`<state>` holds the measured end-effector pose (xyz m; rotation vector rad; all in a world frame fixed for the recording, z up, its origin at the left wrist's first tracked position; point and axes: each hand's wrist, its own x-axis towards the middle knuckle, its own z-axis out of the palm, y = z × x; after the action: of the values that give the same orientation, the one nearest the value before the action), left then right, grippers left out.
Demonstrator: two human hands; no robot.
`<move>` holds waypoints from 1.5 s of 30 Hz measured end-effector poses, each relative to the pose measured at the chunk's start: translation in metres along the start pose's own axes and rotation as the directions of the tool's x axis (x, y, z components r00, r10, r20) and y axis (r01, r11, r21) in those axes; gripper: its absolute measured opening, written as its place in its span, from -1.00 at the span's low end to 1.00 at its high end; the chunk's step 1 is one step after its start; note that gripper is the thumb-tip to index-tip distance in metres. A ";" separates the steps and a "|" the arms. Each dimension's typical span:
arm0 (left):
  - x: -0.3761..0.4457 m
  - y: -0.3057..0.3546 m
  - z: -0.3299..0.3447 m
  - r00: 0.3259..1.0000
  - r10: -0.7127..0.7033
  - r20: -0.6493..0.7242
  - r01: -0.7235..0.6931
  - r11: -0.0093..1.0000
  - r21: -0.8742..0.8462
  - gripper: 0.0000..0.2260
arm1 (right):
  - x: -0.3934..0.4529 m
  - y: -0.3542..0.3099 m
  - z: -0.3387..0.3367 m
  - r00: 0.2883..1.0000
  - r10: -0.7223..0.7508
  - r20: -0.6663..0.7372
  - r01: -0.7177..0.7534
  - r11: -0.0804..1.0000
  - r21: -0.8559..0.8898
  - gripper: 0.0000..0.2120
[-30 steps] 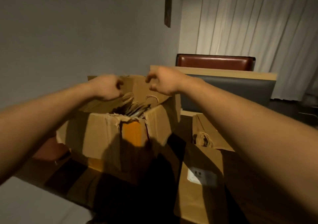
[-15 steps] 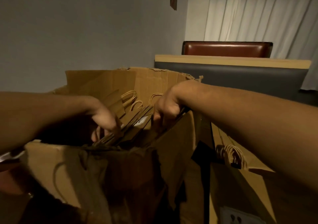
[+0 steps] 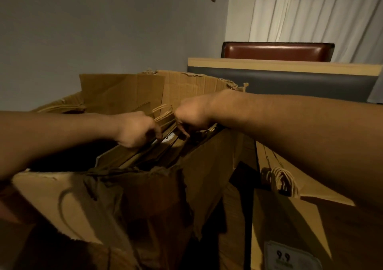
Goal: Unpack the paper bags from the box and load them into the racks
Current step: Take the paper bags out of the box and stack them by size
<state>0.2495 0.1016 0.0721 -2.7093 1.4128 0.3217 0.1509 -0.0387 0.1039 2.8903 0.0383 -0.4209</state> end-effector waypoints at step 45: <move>0.001 -0.001 -0.016 0.997 -0.052 -0.053 0.043 0.986 -0.158 -0.76 | 0.033 0.055 0.010 0.863 0.409 0.297 -0.393 0.912 -0.114 -0.85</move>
<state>0.2538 0.0988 0.0875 -2.8950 1.3902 0.3703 0.1830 -0.0952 0.0965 2.6419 -0.5876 -0.7744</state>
